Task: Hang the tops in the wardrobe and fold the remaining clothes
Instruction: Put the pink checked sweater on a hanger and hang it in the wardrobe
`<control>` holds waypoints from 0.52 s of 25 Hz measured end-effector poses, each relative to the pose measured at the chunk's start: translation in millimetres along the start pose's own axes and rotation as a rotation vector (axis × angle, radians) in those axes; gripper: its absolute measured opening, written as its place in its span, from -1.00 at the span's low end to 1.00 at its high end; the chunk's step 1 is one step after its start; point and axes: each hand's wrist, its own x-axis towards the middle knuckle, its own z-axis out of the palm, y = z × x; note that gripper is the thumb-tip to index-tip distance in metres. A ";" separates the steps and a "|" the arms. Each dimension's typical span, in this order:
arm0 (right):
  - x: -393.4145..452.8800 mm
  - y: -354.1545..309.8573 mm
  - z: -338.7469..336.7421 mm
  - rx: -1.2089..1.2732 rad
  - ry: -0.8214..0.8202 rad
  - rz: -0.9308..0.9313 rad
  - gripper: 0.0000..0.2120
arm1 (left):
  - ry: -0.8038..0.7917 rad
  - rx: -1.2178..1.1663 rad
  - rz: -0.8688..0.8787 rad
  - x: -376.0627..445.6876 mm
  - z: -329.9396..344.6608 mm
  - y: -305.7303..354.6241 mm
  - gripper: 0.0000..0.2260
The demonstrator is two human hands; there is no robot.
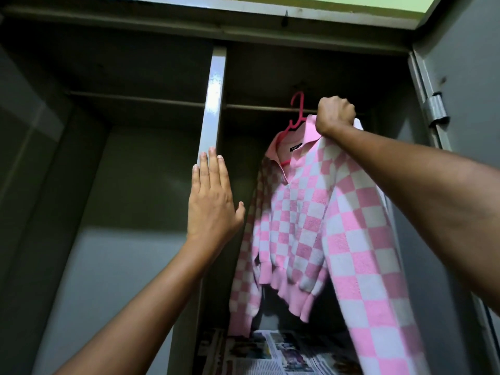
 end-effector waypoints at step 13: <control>2.9 -16.4 7.5 -0.105 -0.090 -0.047 -0.79 | 0.028 0.045 -0.004 -1.3 0.3 0.9 -0.16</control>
